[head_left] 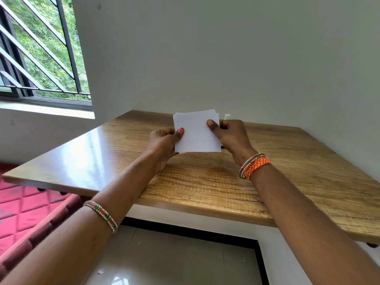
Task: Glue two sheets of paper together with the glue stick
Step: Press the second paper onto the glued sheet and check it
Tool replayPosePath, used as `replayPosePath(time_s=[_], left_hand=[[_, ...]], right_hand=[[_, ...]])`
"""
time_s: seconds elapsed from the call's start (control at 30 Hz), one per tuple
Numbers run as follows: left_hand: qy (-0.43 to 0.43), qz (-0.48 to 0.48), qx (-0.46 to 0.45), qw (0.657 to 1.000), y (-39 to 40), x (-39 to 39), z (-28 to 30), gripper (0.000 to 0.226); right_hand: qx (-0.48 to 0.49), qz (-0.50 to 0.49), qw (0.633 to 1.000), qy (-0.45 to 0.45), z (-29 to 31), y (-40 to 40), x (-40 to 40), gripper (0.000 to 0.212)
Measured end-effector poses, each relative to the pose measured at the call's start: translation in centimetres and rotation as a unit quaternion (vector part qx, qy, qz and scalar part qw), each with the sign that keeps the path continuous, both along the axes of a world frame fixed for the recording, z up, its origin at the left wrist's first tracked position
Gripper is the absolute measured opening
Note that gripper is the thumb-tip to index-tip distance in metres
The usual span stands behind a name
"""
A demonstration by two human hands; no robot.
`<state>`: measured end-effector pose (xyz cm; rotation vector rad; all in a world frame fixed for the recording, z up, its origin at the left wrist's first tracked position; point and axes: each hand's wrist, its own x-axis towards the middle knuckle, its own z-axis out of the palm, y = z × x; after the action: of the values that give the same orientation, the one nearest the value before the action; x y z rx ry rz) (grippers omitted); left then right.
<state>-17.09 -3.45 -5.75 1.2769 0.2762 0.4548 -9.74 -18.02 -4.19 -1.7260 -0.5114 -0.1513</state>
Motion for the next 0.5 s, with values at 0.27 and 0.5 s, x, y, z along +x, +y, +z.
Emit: replayPosePath(time_s=[0.27, 0.5], left_hand=[[-0.008, -0.029, 0.0, 1.0, -0.07, -0.19, -0.03, 0.006], [-0.017, -0.04, 0.002, 0.999, -0.13, -0.29, 0.02, 0.008]], right_hand=[[0.013, -0.039, 0.999, -0.012, -0.04, 0.1, 0.42, 0.037], [0.015, -0.049, 0.998, -0.026, -0.06, 0.11, 0.45, 0.053]])
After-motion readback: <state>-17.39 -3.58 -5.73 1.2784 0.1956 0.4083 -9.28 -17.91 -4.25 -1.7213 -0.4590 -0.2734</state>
